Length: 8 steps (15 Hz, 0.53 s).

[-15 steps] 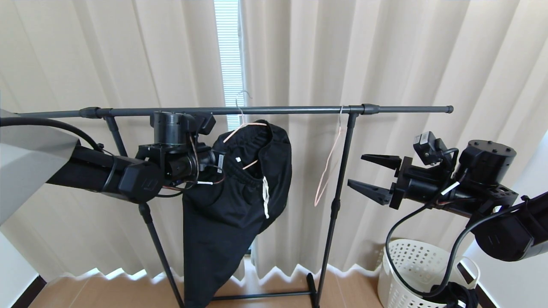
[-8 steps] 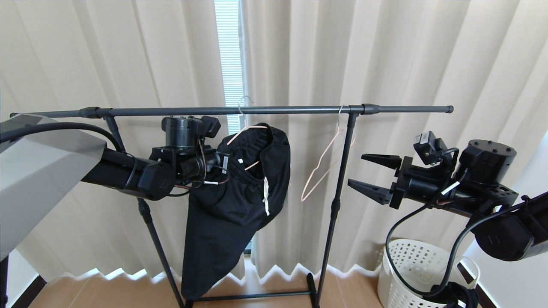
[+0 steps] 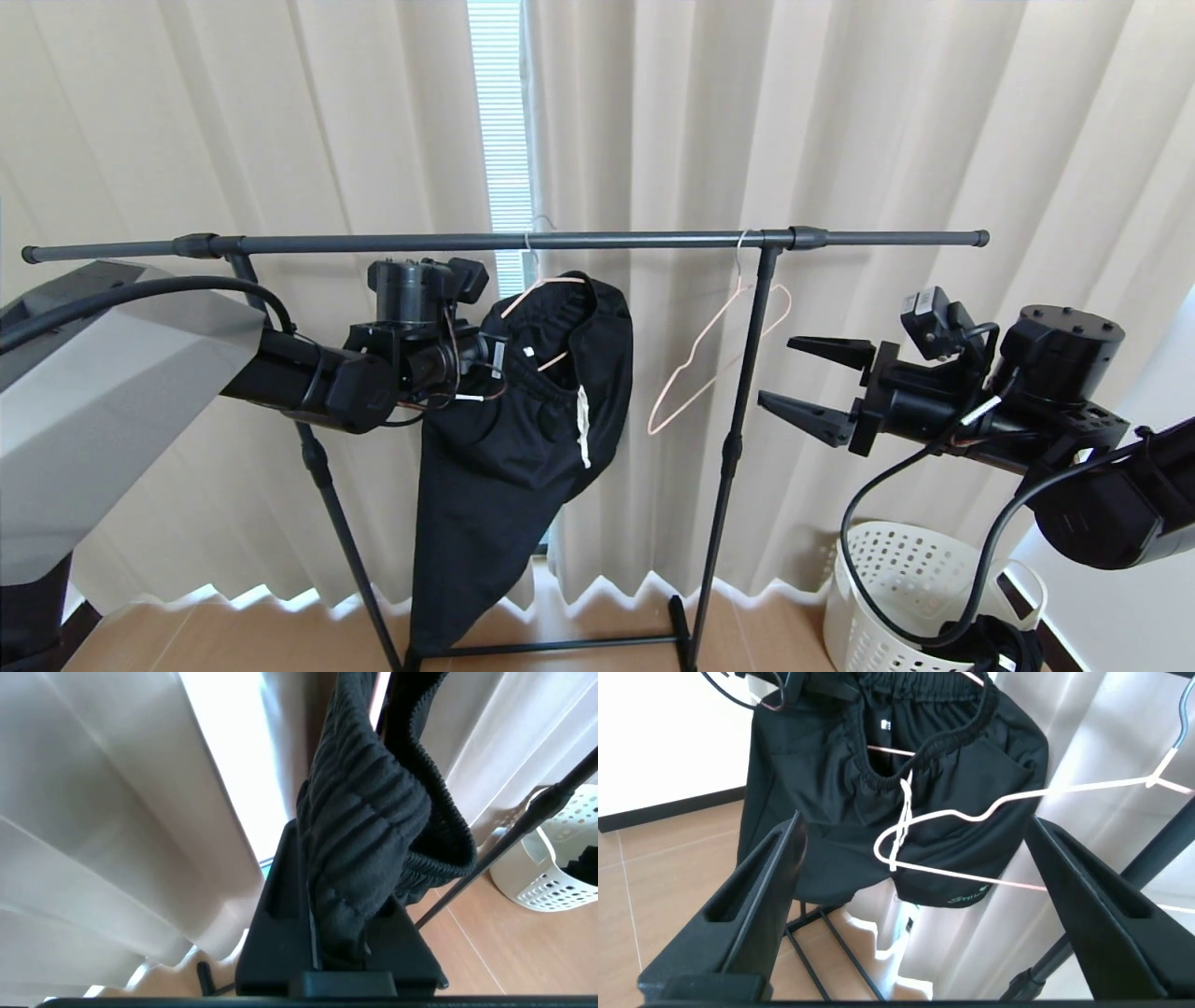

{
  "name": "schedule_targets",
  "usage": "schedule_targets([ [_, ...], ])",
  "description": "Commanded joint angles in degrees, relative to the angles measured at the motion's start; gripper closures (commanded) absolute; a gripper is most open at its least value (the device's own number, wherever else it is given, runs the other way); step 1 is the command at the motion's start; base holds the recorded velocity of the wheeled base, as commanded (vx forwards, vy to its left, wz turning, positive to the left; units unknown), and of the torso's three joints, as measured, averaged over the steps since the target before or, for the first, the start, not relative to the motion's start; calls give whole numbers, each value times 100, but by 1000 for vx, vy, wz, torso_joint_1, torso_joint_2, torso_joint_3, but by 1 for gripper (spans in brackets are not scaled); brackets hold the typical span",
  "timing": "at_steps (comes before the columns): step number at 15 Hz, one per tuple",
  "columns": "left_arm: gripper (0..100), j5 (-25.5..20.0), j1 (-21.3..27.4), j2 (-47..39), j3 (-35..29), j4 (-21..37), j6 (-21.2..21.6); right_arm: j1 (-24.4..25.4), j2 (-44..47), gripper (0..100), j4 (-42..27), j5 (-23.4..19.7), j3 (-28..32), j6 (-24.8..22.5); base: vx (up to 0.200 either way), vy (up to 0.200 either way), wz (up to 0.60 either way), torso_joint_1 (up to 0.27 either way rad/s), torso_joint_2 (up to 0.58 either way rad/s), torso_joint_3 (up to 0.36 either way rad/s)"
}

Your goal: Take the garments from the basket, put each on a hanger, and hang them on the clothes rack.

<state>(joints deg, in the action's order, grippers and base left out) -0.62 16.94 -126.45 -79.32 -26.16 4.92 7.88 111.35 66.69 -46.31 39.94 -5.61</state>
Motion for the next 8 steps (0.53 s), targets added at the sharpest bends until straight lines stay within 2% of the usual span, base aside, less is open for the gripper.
schedule_targets([
  [1,100,1,-16,-64,-13,-3,0,4,10,0,1,-1,5,-2,0,0,0,0,0,0],
  [8,100,1,-16,-143,22,-3,-150,4,71,0,1,-1,14,-2,0,0,0,0,0,0],
])
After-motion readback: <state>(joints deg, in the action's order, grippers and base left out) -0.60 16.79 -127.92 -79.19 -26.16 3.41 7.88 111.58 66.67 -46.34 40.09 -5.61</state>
